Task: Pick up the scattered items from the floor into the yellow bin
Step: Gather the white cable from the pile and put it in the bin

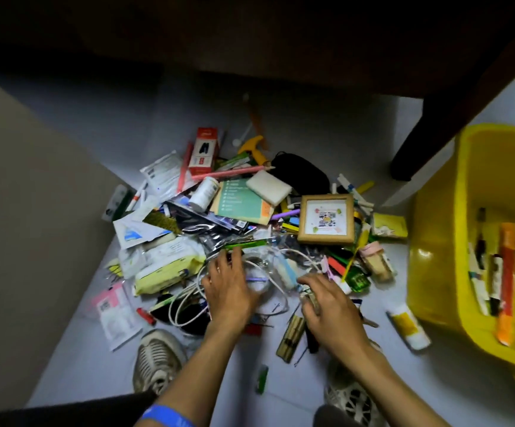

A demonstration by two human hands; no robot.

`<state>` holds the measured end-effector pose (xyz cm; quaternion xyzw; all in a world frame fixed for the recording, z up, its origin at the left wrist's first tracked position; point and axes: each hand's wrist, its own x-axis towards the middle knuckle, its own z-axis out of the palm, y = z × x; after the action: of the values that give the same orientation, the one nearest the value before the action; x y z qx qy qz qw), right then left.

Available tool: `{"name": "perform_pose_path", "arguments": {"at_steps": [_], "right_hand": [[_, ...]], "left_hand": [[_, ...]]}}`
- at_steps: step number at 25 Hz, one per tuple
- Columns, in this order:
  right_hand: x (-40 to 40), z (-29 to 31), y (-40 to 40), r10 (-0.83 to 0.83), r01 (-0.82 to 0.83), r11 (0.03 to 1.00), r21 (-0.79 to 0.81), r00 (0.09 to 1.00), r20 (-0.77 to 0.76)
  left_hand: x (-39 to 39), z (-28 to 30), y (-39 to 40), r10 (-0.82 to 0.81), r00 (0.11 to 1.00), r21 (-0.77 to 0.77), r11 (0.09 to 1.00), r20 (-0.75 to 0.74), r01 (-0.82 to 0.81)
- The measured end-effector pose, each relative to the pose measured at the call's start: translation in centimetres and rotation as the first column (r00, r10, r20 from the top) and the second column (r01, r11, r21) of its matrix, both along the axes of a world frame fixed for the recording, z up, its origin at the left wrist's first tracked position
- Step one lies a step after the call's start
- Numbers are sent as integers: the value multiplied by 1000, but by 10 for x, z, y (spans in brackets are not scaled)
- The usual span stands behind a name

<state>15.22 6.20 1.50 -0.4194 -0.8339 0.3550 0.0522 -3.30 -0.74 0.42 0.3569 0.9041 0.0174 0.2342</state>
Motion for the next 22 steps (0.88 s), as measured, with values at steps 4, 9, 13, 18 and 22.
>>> {"name": "perform_pose_path", "arguments": {"at_steps": [4, 9, 13, 18, 22], "right_hand": [[-27, -1, 0, 110, -110, 994, 12, 994, -20], [-44, 0, -2, 192, -192, 981, -2, 981, -7], [-51, 5, -1, 196, -196, 980, -27, 981, -12], [-67, 18, 9, 89, -96, 994, -57, 990, -110], [-88, 44, 26, 170, -183, 983, -27, 953, -252]], "left_hand": [[-34, -16, -36, 14, 998, -75, 997, 68, -9], [-60, -24, -50, 257, 938, 96, 954, 230, -285], [-64, -13, -41, 195, 963, 115, 969, 184, -218], [-65, 26, -23, 183, 983, 422, 889, 26, -177], [-57, 70, 2, -60, 998, 669, 741, -21, 59]]}}
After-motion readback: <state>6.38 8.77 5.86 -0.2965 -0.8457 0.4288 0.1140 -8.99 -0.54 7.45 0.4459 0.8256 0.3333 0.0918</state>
